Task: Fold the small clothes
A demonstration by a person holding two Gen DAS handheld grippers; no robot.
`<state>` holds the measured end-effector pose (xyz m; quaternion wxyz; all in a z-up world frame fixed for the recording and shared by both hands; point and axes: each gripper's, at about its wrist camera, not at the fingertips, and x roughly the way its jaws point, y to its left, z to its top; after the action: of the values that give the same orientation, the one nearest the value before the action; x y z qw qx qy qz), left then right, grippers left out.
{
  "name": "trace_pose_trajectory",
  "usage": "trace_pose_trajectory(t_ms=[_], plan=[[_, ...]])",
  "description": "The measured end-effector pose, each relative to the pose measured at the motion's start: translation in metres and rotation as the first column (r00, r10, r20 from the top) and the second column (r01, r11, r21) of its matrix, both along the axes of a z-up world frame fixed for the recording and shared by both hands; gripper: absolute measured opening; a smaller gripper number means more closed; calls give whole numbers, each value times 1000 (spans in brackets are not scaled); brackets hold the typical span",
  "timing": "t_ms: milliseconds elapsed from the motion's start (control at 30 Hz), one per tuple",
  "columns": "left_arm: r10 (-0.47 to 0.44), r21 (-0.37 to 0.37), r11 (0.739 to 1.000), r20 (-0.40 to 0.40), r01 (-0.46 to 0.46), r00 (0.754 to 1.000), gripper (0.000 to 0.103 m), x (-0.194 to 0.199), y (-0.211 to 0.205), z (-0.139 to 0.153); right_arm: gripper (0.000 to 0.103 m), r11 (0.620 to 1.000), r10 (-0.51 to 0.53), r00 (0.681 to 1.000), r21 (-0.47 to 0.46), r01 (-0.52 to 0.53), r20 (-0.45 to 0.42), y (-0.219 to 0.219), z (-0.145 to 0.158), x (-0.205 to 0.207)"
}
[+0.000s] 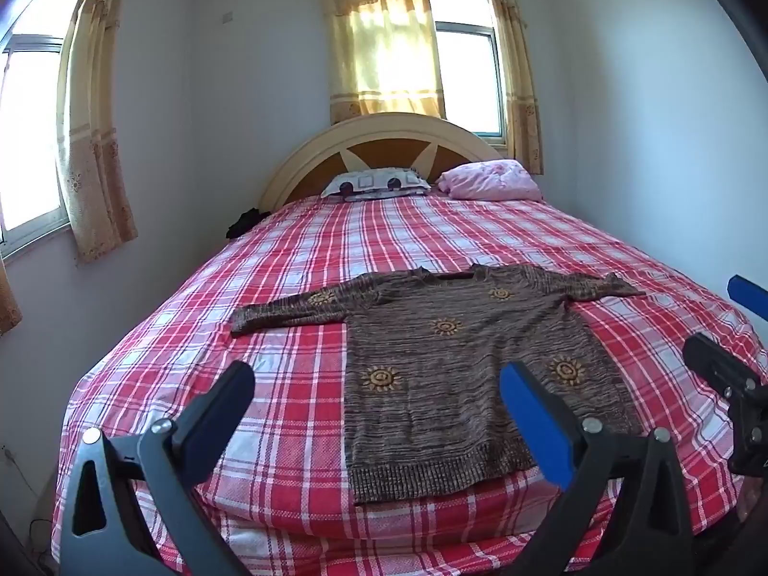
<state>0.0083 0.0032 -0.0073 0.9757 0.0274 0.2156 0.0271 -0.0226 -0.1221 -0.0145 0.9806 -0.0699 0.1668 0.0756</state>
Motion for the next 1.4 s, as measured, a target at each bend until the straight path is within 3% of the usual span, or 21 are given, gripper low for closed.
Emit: trace_pose_trajectory(t_ms=[1400], plan=[[23,-6,1000,-8,-23,1000,103,5,8,-5,102,1000,-4,1000,-5,3,-14,2,-5,2]])
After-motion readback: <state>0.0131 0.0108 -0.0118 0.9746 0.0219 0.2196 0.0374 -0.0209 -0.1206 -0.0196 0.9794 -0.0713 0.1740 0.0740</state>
